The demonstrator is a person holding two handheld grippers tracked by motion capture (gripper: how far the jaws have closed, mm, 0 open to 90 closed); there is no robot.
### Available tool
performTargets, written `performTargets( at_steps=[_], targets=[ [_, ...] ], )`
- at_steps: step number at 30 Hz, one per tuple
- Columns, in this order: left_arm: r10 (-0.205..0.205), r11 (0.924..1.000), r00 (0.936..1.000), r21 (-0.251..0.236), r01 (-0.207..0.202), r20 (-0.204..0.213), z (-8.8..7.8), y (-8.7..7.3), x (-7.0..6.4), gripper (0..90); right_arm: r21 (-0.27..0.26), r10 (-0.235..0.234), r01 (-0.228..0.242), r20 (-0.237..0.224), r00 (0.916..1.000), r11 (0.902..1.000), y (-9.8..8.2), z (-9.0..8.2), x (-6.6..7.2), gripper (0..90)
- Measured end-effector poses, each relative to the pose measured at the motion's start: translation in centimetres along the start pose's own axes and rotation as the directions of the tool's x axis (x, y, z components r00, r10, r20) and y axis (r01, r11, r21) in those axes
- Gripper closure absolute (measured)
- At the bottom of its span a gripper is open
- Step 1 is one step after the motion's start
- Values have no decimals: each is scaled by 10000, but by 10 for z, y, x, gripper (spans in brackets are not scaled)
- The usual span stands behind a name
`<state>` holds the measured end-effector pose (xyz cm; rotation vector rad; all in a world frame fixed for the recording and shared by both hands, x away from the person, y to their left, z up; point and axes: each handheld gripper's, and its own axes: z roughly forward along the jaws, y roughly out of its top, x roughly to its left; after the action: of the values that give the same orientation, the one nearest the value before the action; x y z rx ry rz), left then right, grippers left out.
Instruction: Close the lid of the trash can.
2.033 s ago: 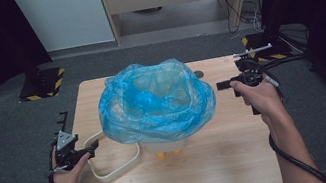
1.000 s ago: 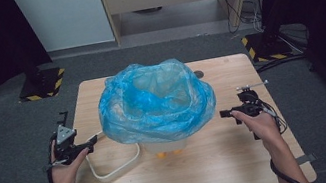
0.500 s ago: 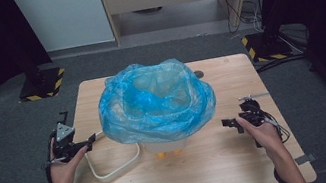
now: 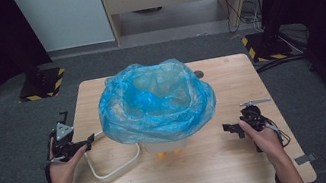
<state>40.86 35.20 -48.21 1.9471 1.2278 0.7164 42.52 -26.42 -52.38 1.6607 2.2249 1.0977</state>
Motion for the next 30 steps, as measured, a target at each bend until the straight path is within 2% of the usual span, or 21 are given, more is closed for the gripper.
performTargets(
  at_steps=[4, 7, 11, 15, 18, 22, 23, 27, 30],
  targets=[
    [91, 9998, 10000, 169, -91, 0, 3, -2, 3, 133, -220, -140, 140, 30, 9999, 9997, -3, 0, 0, 42],
    [118, 9992, 9998, 379, -124, 178, 7, -5, 6, 165, -333, 6, -9, -74, 10000, 9994, -4, 0, 0, 43],
    [234, 9982, 9994, 551, -249, 266, 10, -9, 9, 199, -323, -314, 315, 41, 9995, 9990, -5, 1, 0, 42],
    [109, 9981, 9992, 606, -132, 394, 13, -13, 13, 230, -352, -202, 201, -30, 9998, 9992, -5, 1, 0, 43],
    [-19, 9977, 9982, 680, -21, 593, 16, -15, 14, 277, -363, -336, 337, 33, 9994, 9988, -5, 1, 0, 44],
    [327, 9950, 9956, 910, -407, 877, 21, -16, 9, 350, -408, -420, 420, 14, 9991, 9983, -6, 1, 1, 45],
    [391, 9939, 9955, 998, -477, 868, 22, -17, 9, 367, -412, -389, 388, -14, 9992, 9984, -6, 1, 0, 47],
    [211, 9932, 9946, 1121, -326, 1017, 27, -23, 9, 443, -425, -373, 372, -17, 9993, 9984, -6, 1, 0, 48],
    [341, 9913, 9942, 1229, -467, 1025, 29, -26, 8, 480, -428, -435, 433, -32, 9990, 9981, -6, 0, -1, 49]
  ],
)
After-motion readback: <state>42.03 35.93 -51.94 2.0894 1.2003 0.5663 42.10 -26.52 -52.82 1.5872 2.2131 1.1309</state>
